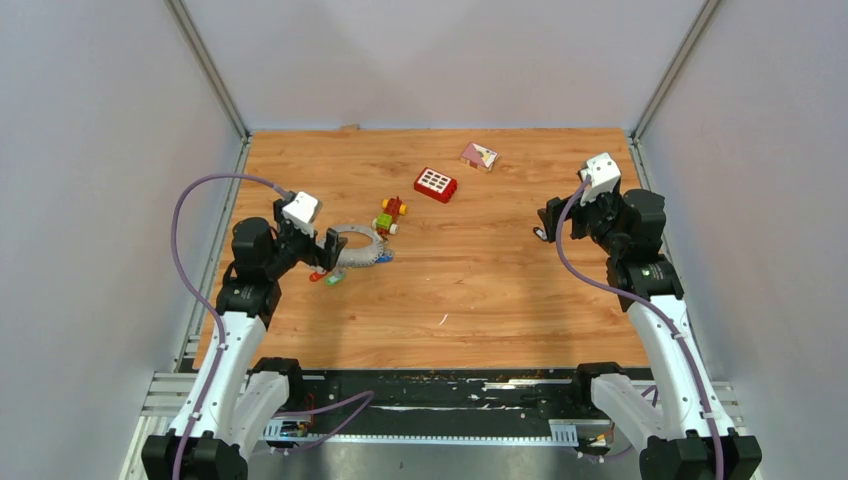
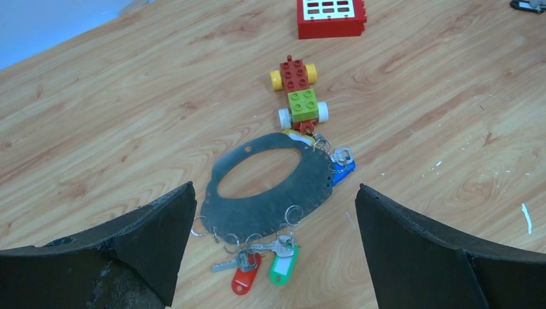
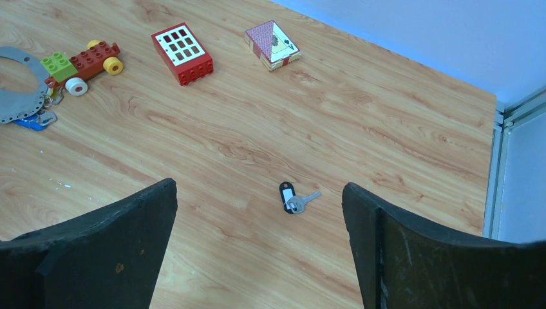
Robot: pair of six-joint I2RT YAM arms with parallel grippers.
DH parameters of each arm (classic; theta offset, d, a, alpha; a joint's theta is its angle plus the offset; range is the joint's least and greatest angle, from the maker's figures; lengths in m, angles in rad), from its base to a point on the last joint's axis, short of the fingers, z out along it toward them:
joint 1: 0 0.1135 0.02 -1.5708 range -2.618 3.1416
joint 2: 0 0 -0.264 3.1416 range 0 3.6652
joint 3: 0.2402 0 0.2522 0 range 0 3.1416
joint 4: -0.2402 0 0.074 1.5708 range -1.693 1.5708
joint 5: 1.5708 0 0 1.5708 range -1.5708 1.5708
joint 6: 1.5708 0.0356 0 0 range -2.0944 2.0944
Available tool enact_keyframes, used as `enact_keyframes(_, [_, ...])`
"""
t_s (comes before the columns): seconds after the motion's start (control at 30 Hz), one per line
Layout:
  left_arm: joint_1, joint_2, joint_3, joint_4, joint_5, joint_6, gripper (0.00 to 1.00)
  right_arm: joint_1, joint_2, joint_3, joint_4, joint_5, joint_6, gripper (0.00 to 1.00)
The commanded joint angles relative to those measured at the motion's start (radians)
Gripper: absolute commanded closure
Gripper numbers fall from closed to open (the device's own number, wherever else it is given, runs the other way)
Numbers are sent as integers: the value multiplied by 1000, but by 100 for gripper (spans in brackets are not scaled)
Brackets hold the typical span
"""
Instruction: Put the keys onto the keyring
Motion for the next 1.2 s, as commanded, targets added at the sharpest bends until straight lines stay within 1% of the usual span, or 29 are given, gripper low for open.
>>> enact_keyframes(0.0, [3, 5, 51, -1, -43, 4, 0, 4, -4, 16, 29, -10, -7, 0])
enact_keyframes(0.3, [2, 57, 99, -56, -95, 20, 0, 6, 0, 8, 35, -12, -4, 0])
enact_keyframes(0.47, [2, 108, 153, -126, -134, 62, 0, 6, -2, 11, 31, -10, -11, 0])
enact_keyframes(0.57, [3, 174, 210, -200, -210, 108, 0, 6, -2, 10, 26, -18, -16, 0])
enact_keyframes(0.6, [2, 207, 231, -250, -237, 135, 0, 6, -3, 10, 23, -26, -18, 0])
enact_keyframes(0.67, [3, 312, 277, -329, -283, 218, 0, 7, -1, 10, 18, -45, -22, 0])
enact_keyframes(0.73, [2, 420, 309, -359, -362, 239, 8, 11, 3, 10, 14, -58, -26, 0])
enact_keyframes(0.77, [2, 467, 322, -367, -376, 242, 11, 14, 5, 10, 13, -61, -29, 0])
enact_keyframes(0.9, [2, 635, 374, -397, -330, 225, 25, 20, 13, 8, 8, -78, -33, 0])
enact_keyframes(0.97, [3, 711, 409, -408, -338, 219, 31, 20, 13, 8, 6, -86, -33, 0])
enact_keyframes(1.03, [3, 757, 426, -423, -348, 217, 38, 20, 10, 9, 2, -92, -33, 0])
enact_keyframes(1.17, [3, 799, 422, -417, -349, 209, 43, 20, 14, 9, 0, -99, -36, 0])
